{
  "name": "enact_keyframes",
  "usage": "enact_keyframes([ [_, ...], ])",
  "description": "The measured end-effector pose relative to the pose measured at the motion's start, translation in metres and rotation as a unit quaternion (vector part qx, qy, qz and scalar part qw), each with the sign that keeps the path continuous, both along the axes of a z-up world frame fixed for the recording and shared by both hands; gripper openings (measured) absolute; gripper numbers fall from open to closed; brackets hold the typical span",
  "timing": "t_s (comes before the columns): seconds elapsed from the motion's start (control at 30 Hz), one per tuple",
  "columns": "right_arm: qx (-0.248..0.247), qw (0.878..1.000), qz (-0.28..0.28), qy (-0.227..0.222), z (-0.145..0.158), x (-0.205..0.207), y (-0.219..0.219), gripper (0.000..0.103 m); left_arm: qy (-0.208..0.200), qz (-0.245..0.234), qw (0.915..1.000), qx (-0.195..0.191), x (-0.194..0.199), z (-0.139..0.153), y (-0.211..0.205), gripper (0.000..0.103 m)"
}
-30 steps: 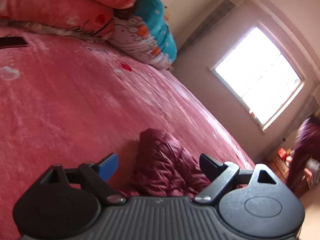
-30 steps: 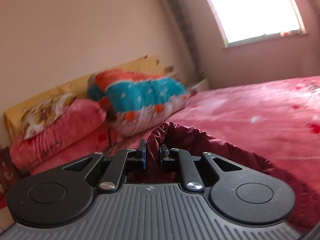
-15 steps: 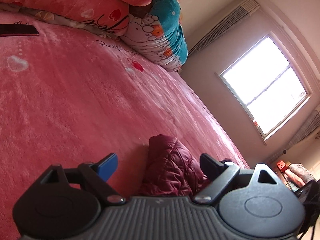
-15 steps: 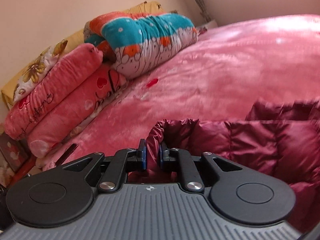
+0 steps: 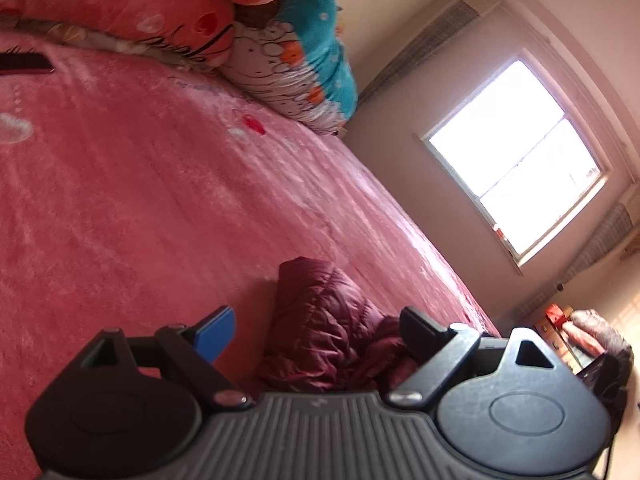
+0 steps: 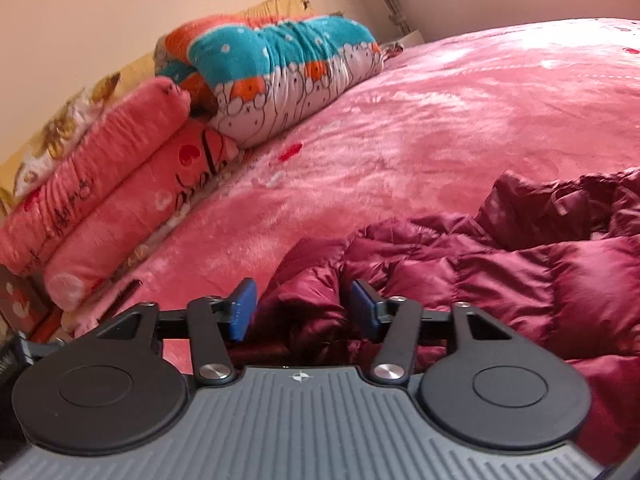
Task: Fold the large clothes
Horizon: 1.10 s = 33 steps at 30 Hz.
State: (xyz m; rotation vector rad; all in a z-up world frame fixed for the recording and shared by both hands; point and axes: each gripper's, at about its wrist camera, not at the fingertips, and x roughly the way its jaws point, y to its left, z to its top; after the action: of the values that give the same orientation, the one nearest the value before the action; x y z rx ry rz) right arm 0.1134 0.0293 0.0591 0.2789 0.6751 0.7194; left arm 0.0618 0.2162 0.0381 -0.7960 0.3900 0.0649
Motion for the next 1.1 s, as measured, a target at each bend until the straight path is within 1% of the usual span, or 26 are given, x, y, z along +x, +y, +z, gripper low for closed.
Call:
enact_keyframes([
  [0.07,0.009,1.0,-0.014,-0.008,0.008,-0.004,-0.011,0.083,-0.013,-0.01,0.9998,0.013,0.0,0.003,-0.005,0.089],
  [0.17,0.033,0.998,-0.041,-0.016,0.021,-0.019,-0.04,0.09,-0.037,-0.031,0.998,0.042,-0.001,0.009,-0.016,0.089],
  [0.23,0.026,0.997,-0.073,-0.028,0.028,-0.033,-0.064,0.093,-0.052,-0.06,0.9951,0.058,0.0,0.012,-0.025,0.089],
  [0.3,-0.002,0.993,-0.114,-0.042,0.03,-0.049,-0.089,0.093,-0.057,-0.095,0.9912,0.072,0.004,0.012,-0.034,0.089],
  [0.33,-0.025,0.989,-0.139,-0.049,0.03,-0.057,-0.099,0.093,-0.053,-0.112,0.989,0.081,0.007,0.011,-0.04,0.089],
  [0.4,-0.074,0.978,-0.187,-0.062,0.026,-0.072,-0.121,0.092,-0.04,-0.129,0.9853,0.105,0.015,0.007,-0.051,0.089],
  [0.5,-0.12,0.964,-0.229,-0.068,0.015,-0.083,-0.144,0.092,-0.031,-0.165,0.9778,0.125,0.027,0.002,-0.064,0.089],
  [0.53,-0.133,0.96,-0.239,-0.064,0.01,-0.083,-0.151,0.089,-0.028,-0.174,0.9755,0.132,0.03,0.0,-0.068,0.089],
  [0.57,-0.145,0.957,-0.245,-0.06,0.005,-0.082,-0.155,0.086,-0.023,-0.183,0.9728,0.141,0.036,-0.002,-0.072,0.089],
  [0.67,-0.182,0.948,-0.252,-0.06,-0.008,-0.072,-0.156,0.087,-0.006,-0.192,0.9672,0.167,0.049,-0.012,-0.078,0.089],
  [0.8,-0.216,0.941,-0.251,-0.072,-0.013,-0.059,-0.146,0.093,0.007,-0.188,0.9671,0.171,0.06,-0.018,-0.077,0.089],
  [0.87,-0.227,0.939,-0.248,-0.077,-0.015,-0.054,-0.139,0.096,0.016,-0.185,0.9653,0.184,0.063,-0.022,-0.081,0.089],
  [1.0,-0.234,0.939,-0.243,-0.073,-0.028,-0.038,-0.132,0.1,0.028,-0.179,0.9665,0.182,0.064,-0.026,-0.084,0.089],
  [1.1,-0.236,0.939,-0.24,-0.072,-0.036,-0.035,-0.132,0.101,0.032,-0.179,0.9653,0.188,0.066,-0.028,-0.085,0.089],
])
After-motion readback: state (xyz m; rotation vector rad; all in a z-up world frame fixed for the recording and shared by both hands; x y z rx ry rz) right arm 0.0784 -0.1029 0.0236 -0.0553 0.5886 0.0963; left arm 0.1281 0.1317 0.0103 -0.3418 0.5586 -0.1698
